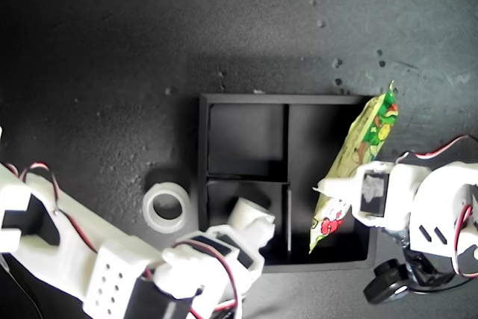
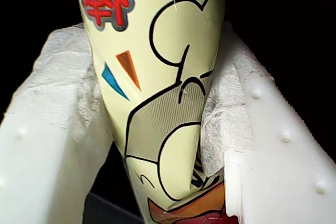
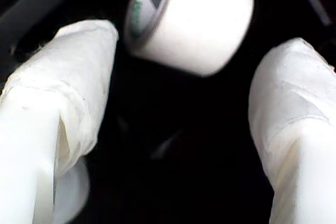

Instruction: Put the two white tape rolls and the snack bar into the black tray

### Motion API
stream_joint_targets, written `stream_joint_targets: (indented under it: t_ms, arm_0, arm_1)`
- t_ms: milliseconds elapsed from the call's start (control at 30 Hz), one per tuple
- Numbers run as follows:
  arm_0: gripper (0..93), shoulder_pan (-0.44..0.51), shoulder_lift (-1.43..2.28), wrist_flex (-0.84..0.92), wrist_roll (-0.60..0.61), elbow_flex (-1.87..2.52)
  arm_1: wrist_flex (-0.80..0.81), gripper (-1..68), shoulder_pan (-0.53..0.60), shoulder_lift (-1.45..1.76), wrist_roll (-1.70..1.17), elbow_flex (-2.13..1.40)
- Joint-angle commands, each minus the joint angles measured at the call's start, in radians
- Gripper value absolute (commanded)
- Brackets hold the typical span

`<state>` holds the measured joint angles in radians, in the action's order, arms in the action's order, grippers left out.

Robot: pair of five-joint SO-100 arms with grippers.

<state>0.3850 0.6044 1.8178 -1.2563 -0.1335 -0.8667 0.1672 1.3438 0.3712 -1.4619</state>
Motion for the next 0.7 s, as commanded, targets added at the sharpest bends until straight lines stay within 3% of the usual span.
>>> stream_joint_targets:
  t_ms: [0,333,667]
  arm_0:
    - [18.6,-0.06,0.256,0.02,0.008,0.207]
    - [18.0,-0.282,0.765,0.015,-0.155,1.039]
    - [19.5,-0.238,0.703,0.0,-0.275,1.154]
  arm_1:
    - [-0.035,12.4,-0.003,0.008,0.006,0.002]
    - [-0.12,25.6,0.006,0.008,0.003,-0.009]
    - [-0.325,23.2,0.026,0.008,-0.052,0.314]
